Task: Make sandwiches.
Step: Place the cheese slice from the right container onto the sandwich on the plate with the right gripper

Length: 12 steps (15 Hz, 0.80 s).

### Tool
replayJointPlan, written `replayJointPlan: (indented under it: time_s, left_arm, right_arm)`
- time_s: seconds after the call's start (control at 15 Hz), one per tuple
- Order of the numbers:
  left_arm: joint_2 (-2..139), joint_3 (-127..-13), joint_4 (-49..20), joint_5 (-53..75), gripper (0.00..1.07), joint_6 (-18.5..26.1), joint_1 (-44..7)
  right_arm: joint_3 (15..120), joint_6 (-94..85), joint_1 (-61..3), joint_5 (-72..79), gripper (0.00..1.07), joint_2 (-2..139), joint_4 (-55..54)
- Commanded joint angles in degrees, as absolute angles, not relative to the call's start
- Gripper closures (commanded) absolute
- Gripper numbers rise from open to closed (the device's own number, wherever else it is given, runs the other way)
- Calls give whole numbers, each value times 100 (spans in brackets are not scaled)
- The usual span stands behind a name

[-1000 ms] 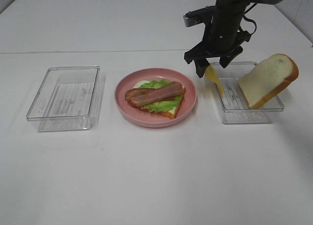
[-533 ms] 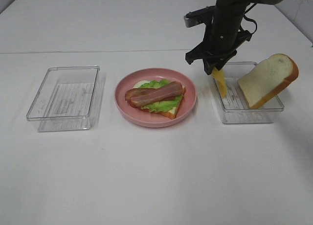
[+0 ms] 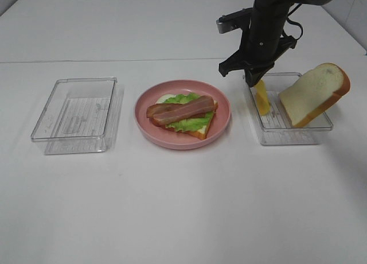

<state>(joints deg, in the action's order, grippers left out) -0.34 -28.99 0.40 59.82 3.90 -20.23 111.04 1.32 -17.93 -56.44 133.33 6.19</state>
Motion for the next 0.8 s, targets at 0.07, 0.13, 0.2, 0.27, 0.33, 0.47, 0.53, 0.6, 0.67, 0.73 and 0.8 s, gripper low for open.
replayJointPlan:
  time_s: [0.07,0.13,0.2,0.27,0.33,0.47,0.53,0.6,0.67,0.73,0.8]
  left_arm:
    - [-155,-2876,40,5884,25,395,-2051]
    - [-155,-2876,40,5884,25,395,-2051]
    - [-155,-2876,40,5884,25,395,-2051]
    - [-155,-2876,40,5884,25,395,-2051]
    - [-155,-2876,40,5884,25,395,-2051]
    - [-155,-2876,40,5884,25,395,-2051]
    - [-155,-2876,40,5884,25,395,-2051]
    - [-155,-2876,40,5884,25,395,-2051]
    - [-155,-2876,40,5884,25,395,-2051]
    - [-155,-2876,40,5884,25,395,-2051]
    - [-155,-2876,40,5884,25,395,-2051]
  right_arm:
    - [11098,160,-1788,-5787,107,13149,682]
    - [11098,160,-1788,-5827,107,13081,682]
    - [11098,155,-1788,-5856,107,12995,682]
    - [11098,155,-1788,-5867,107,12937,676]
    - [11098,155,-1788,-5884,107,12806,676]
    - [11098,143,-1788,-5901,107,12473,625]
    - [11098,132,-1788,-5913,107,12319,544]
    - [11098,69,-1788,-5930,107,12181,395]
    - [11098,-63,-1788,-5953,107,12055,178]
    - [11098,-103,-1788,-5959,107,11992,69]
    - [11098,-246,-1788,-5976,107,11872,-223]
